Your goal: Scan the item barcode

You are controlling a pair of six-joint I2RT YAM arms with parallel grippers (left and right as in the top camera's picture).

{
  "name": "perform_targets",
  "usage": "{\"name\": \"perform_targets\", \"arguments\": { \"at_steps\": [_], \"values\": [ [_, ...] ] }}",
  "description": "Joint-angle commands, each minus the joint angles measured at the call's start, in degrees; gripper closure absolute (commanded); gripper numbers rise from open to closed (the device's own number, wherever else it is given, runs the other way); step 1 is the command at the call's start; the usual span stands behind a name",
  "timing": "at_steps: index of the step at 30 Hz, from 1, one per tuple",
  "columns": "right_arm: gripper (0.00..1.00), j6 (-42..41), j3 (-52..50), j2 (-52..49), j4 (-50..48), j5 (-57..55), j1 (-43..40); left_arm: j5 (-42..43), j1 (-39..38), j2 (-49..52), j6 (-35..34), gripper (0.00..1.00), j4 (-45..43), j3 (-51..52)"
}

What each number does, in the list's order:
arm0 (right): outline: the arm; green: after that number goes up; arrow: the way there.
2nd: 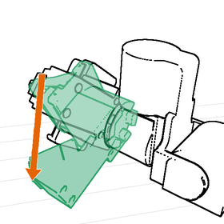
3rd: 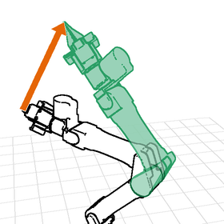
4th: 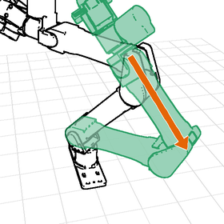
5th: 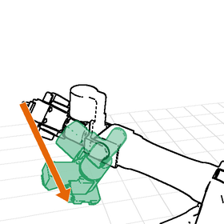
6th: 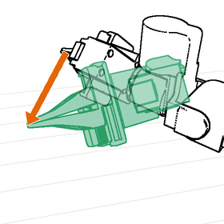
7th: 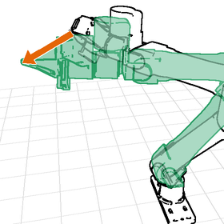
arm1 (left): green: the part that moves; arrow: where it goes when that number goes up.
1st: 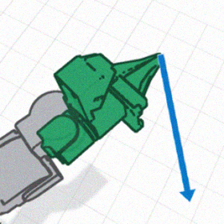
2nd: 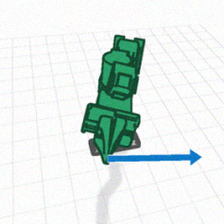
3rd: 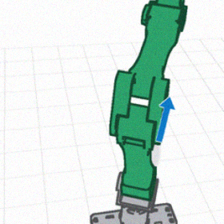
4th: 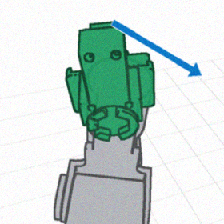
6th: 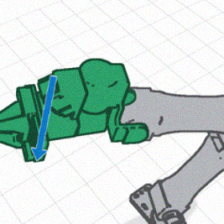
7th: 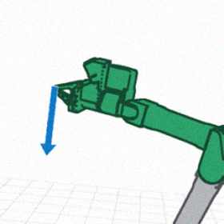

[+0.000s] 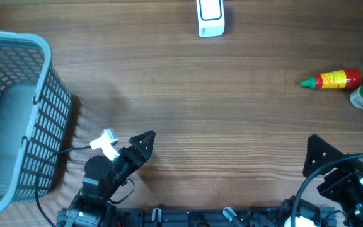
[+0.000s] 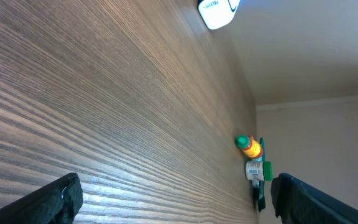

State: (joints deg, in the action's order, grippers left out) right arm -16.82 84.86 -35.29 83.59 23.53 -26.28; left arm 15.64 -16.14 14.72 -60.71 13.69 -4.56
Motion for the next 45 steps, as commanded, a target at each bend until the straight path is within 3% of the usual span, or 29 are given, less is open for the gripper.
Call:
{"name": "perform_targets", "arguments": {
  "at_steps": [1, 8, 13, 18, 21, 25, 31, 37, 45],
  "values": [
    [0.0, 7.76, -0.46, 0.31, -1.16, -0.92, 1.05, -0.72, -0.37, -0.2, 0.31, 0.0, 0.31, 0.07],
    [0.0, 5.4, -13.22, 4.04, -21.05, 2.27, 12.68, -0.72, -0.37, -0.2, 0.31, 0.0, 0.28, 0.07],
    [0.0, 1.18, -35.3, 13.66, -46.95, 2.29, 19.02, -0.74, -0.37, -0.2, 0.31, 0.0, 0.28, 0.07],
    [0.0, -9.68, -59.41, 21.11, -77.42, 3.98, 20.2, -0.74, -0.37, -0.2, 0.31, 0.0, 0.28, 0.07],
    [0.0, -10.29, -69.88, 28.09, -86.99, 2.78, 21.84, -0.72, -0.37, -0.2, 0.31, 0.0, 0.28, 0.07],
    [0.0, -10.32, -76.24, 35.3, -87.93, -2.8, 23.93, -0.74, -0.37, -0.2, 0.31, 0.0, 0.28, 0.07],
    [0.0, -10.21, -79.69, 35.08, -88.19, -6.23, 24.83, -0.74, -0.37, -0.2, 0.31, 0.0, 0.28, 0.07],
    [0.0, -18.36, -84.59, 35.1, -84.39, -12.37, 24.94, -0.74, -0.37, -0.2, 0.31, 0.0, 0.28, 0.07],
    [0.0, -3.08, -84.59, 35.1, -84.39, -11.93, 25.9, -0.74, -0.37, -0.2, 0.31, 0.0, 0.28, 0.07]
  ]
}}
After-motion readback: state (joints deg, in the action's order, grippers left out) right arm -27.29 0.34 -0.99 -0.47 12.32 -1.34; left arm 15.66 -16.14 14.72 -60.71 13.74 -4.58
